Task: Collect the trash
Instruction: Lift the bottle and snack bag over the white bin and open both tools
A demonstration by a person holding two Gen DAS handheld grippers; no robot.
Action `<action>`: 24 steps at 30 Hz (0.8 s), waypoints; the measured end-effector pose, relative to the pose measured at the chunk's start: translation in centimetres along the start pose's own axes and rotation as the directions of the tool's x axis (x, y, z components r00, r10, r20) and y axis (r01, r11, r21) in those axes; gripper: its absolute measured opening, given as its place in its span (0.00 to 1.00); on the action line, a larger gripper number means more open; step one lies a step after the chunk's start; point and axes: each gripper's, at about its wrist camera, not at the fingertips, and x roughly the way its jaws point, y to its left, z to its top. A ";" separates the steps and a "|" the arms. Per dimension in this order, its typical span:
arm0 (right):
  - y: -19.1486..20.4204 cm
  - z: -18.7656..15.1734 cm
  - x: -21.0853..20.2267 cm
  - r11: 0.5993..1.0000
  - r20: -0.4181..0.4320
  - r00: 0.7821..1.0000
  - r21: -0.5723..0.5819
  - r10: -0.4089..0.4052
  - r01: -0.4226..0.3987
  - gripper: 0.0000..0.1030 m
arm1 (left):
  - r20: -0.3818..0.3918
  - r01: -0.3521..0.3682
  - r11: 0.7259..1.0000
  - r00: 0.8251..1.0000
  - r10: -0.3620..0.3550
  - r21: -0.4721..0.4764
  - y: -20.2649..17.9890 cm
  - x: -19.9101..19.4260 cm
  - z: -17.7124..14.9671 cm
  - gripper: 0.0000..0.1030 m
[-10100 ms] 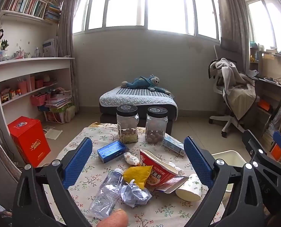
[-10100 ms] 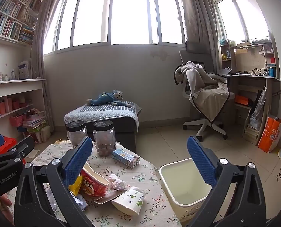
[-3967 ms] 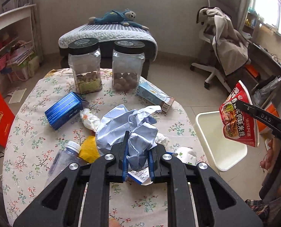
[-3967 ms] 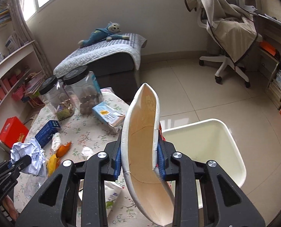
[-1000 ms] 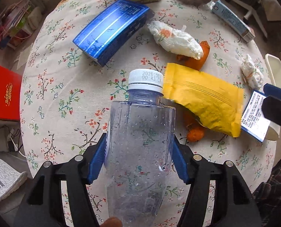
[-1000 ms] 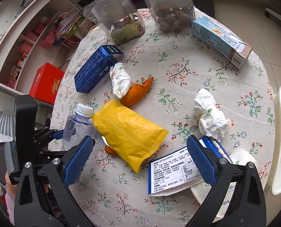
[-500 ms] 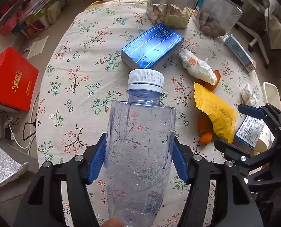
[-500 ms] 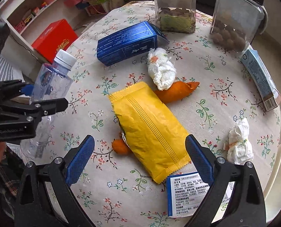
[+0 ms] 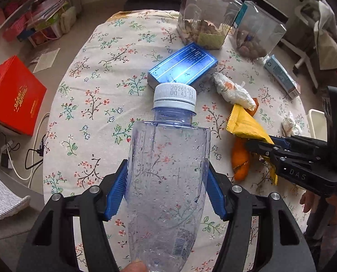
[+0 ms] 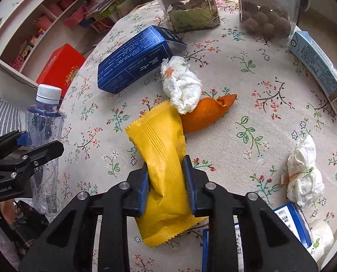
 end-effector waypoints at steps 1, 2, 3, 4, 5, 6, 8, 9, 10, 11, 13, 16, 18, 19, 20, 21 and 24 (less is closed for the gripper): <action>0.1 0.1 -0.3 1.000 0.017 1.000 -0.002 -0.002 0.002 0.21 | 0.018 0.002 1.000 1.000 -0.002 -0.005 -0.1 -0.2 0.1 0.61; 0.2 0.2 -0.7 1.000 0.035 0.999 -0.007 -0.010 0.011 0.21 | 0.036 0.004 1.000 0.999 -0.004 -0.011 -0.2 -0.5 0.2 0.61; 0.2 0.3 -1.1 1.000 0.053 0.998 -0.009 -0.014 0.015 0.20 | 0.052 0.007 1.000 0.999 -0.006 -0.016 -0.3 -0.7 0.3 0.61; 0.2 0.3 -1.6 1.000 0.071 0.997 -0.008 -0.014 0.015 0.20 | 0.067 0.010 1.000 0.998 -0.008 -0.021 -0.4 -0.9 0.4 0.61; 0.2 0.4 -2.1 1.000 0.088 0.996 -0.005 -0.012 0.013 0.20 | 0.078 0.010 1.000 0.997 -0.008 -0.025 -0.5 -1.1 0.5 0.61; 0.2 0.4 -2.7 1.000 0.106 0.994 -0.005 -0.012 0.012 0.20 | 0.089 0.011 1.000 0.996 -0.009 -0.028 -0.6 -1.2 0.6 0.61; 0.0 0.4 -3.8 1.000 0.147 0.989 -0.007 -0.013 0.015 0.20 | 0.113 0.014 0.999 0.994 -0.010 -0.034 -1.0 -1.6 0.7 0.61; 0.1 0.4 -4.3 1.000 0.167 0.986 -0.007 -0.016 0.018 0.20 | 0.125 0.016 0.999 0.992 -0.011 -0.037 -1.2 -1.8 0.8 0.61; 0.0 0.4 -4.8 1.000 0.189 0.982 -0.007 -0.022 0.024 0.20 | 0.137 0.017 0.999 0.990 -0.011 -0.041 -1.4 -2.0 0.9 0.61; -0.1 0.4 -5.4 0.999 0.214 0.976 -0.005 -0.032 0.034 0.20 | 0.148 0.018 0.999 0.989 -0.011 -0.044 -1.6 -2.1 1.0 0.61; -0.2 0.2 -6.5 0.999 0.263 0.964 -0.002 -0.050 0.052 0.20 | 0.170 0.021 0.998 0.985 -0.013 -0.051 -2.0 -2.4 1.3 0.61; -0.7 0.1 -8.0 0.996 0.327 0.942 0.004 -0.082 0.086 0.20 | 0.201 0.034 0.998 0.979 -0.022 -0.056 -3.0 -2.7 1.5 0.61; -1.2 -0.1 -9.1 0.995 0.362 0.927 0.010 -0.096 0.099 0.20 | 0.221 0.039 0.998 0.975 -0.026 -0.053 -3.9 -2.8 1.7 0.61; -1.3 -0.2 -9.6 0.994 0.378 0.920 0.011 -0.103 0.106 0.20 | 0.227 0.040 0.998 0.974 -0.028 -0.051 -4.3 -2.8 1.7 0.61; -1.5 -0.4 -10.1 0.993 0.394 0.913 0.011 -0.110 0.115 0.20 | 0.233 0.046 0.998 0.972 -0.033 -0.050 -4.8 -2.9 1.8 0.61; -1.7 -0.5 -10.6 0.992 0.405 0.907 0.012 -0.119 0.124 0.20 | 0.240 0.053 0.997 0.970 -0.040 -0.049 -5.2 -2.9 1.8 0.61; -2.4 -0.9 -11.7 0.989 0.428 0.893 0.019 -0.142 0.148 0.20 | 0.261 0.064 0.997 0.964 -0.051 -0.041 -6.7 -3.1 1.9 0.61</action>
